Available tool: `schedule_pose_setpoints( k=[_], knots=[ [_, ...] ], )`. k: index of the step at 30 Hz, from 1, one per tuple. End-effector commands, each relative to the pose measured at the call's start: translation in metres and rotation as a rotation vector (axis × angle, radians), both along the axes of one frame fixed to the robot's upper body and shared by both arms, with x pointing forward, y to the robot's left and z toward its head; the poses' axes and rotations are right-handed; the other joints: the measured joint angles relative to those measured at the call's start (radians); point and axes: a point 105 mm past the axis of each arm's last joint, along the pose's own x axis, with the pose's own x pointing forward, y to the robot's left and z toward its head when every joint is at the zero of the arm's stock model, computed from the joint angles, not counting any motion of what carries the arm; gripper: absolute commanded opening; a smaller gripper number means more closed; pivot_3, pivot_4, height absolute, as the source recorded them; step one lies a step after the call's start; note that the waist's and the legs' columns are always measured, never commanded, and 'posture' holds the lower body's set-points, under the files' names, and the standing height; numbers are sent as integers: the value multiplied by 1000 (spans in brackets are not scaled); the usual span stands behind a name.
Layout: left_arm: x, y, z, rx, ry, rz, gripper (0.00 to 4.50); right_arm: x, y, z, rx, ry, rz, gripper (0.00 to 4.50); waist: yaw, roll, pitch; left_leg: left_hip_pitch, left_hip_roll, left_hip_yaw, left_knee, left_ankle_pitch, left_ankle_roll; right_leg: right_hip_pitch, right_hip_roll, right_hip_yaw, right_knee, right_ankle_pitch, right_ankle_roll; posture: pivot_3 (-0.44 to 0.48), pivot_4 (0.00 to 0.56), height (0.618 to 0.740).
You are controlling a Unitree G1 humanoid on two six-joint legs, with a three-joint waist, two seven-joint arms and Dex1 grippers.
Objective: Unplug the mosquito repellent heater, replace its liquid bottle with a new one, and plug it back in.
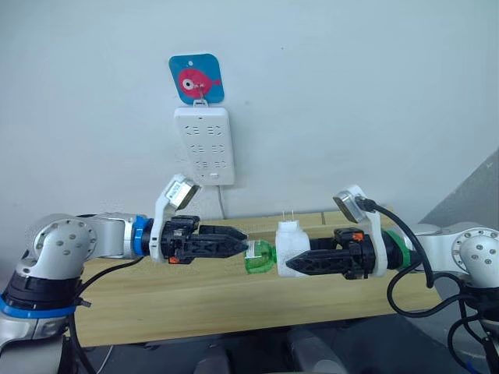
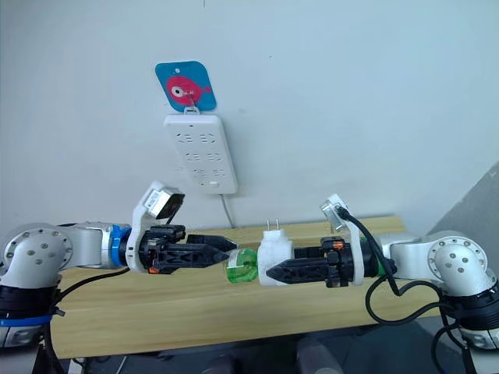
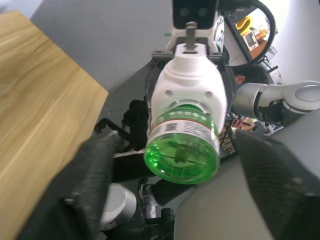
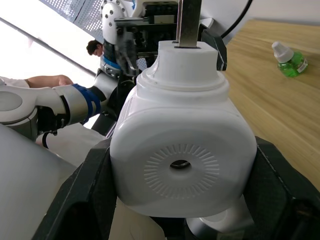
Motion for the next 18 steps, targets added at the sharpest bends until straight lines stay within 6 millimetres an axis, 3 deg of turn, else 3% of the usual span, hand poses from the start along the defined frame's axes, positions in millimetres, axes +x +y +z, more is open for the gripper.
schedule_pose_setpoints(
  k=[1, 5, 9, 11, 14, 18],
  knots=[
    [-10, 2, 9, -13, -65, -43, 4500, -2, 0, 11, 38, -29, 10, 3004, 0, 0, 0, 0, 0, 0, 0, 0, 0, 0, 0, 0, 0, 0, 0, -135, 93, 740],
    [0, 6, 9, -6, -182, 36, 4500, 0, -1, 10, 37, -24, -5, 3004, 0, 0, 1, 0, 0, 0, 0, 0, 0, 0, 0, 0, 0, 0, 0, -138, 95, 740],
    [14, 11, 6, 68, -446, 105, 4500, 2, -4, 9, 36, -16, -25, 3004, 1, 0, 1, 0, 0, 1, 0, 0, 0, 0, 0, 1, 0, 0, 0, -139, 94, 740],
    [20, 15, 2, 138, -676, 117, 4500, 3, -5, 9, 36, -13, -33, 3004, 1, 0, 1, 0, 0, 1, 0, 0, 0, 0, 0, 1, 0, 0, 0, -134, 95, 740],
    [12, 15, -11, 177, -935, 53, 4500, 5, -5, 8, 35, -9, -39, 3004, 1, 0, 1, 0, 0, 2, -1, 0, 0, 0, 0, 2, -1, 0, 0, -132, 94, 740],
    [-7, 14, -28, 156, -1136, -29, 4500, 5, -5, 8, 35, -6, -41, 3004, 3, 0, 1, 0, 0, 3, -1, 0, 0, -1, -1, 3, -1, 1, -2, -131, 95, 740]
  ],
)
